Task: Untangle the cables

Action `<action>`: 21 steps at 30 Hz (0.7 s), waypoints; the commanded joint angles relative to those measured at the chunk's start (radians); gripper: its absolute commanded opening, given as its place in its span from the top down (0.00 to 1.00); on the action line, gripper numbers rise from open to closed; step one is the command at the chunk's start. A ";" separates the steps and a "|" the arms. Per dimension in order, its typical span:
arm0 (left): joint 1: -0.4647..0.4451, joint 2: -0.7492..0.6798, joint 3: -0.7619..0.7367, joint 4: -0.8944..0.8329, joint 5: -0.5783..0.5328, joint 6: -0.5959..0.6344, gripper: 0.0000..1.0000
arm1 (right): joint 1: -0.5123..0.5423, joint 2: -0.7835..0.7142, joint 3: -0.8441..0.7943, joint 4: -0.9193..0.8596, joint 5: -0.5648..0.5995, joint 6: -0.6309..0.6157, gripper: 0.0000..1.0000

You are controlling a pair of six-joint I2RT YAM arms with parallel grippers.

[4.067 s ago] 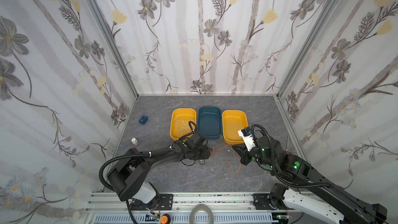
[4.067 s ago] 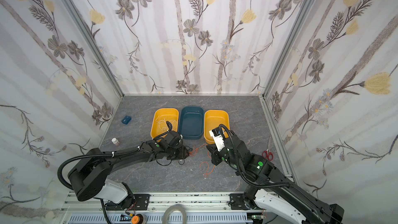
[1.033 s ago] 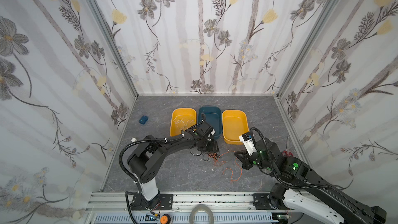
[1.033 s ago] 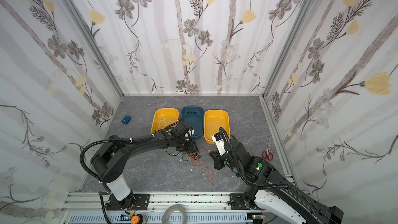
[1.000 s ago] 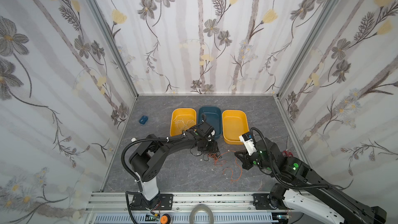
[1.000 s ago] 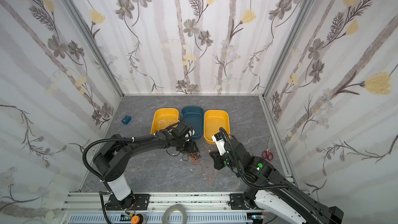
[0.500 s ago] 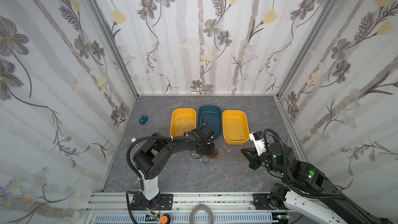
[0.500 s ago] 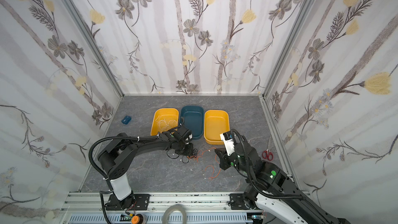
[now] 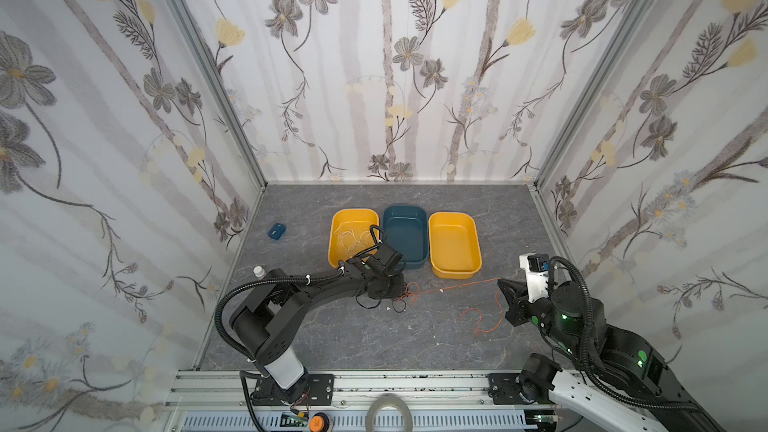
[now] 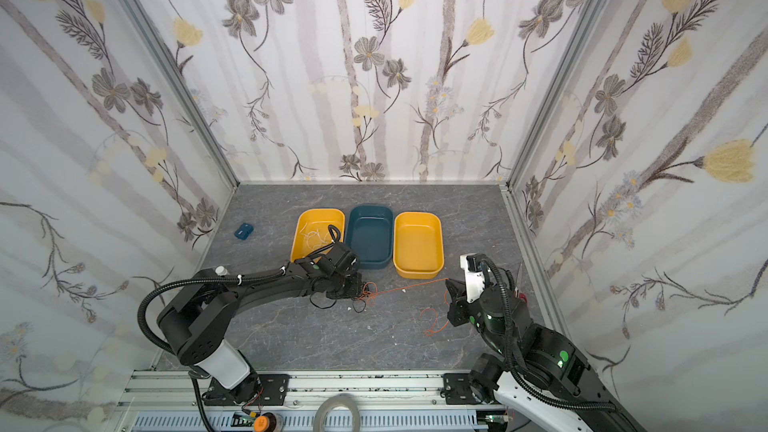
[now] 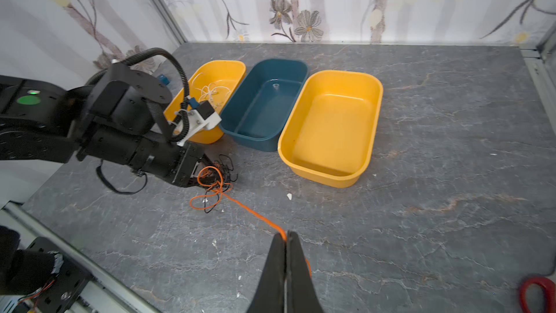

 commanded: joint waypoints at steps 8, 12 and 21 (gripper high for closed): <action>0.033 -0.169 -0.107 0.012 -0.022 -0.070 1.00 | -0.023 0.077 0.016 -0.101 0.193 0.091 1.00; 0.043 -0.236 -0.141 0.037 -0.006 -0.090 0.97 | -0.033 0.171 -0.019 -0.081 0.126 0.106 1.00; 0.048 -0.310 -0.211 0.030 -0.017 -0.112 0.96 | -0.043 0.278 -0.197 0.015 -0.069 0.253 1.00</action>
